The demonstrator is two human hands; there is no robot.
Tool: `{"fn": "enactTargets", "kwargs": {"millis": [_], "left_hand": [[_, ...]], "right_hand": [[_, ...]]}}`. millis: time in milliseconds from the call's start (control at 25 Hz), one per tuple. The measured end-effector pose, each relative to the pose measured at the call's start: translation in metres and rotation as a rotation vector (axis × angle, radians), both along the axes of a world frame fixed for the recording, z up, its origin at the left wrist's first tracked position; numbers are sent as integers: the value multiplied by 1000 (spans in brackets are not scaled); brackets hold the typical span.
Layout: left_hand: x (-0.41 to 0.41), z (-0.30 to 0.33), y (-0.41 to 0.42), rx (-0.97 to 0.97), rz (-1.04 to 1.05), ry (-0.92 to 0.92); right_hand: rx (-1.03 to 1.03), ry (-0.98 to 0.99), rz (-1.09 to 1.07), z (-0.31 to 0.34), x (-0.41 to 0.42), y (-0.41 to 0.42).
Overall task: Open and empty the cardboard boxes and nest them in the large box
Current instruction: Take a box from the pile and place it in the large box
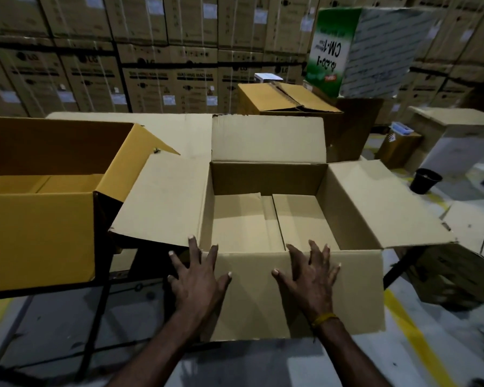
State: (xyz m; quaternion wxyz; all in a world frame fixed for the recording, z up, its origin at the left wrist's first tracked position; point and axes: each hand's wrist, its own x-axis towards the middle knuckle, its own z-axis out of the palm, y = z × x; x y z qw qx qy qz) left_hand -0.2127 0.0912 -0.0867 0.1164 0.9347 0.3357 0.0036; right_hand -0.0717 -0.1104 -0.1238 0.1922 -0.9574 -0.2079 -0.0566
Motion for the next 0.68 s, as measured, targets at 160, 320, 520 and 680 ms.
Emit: {"fn": "enactTargets", "kwargs": {"millis": [160, 320, 520, 680], "left_hand": [[18, -3, -18, -52, 2, -9], [27, -11, -18, -113, 4, -125], [29, -10, -15, -130, -31, -207], [29, -9, -32, -58, 4, -202]], "right_hand": [[48, 42, -144, 3, 27, -56], [66, 87, -172, 9, 50, -92], [128, 46, -125, 8, 61, -104], [110, 43, -133, 11, 60, -99]]}}
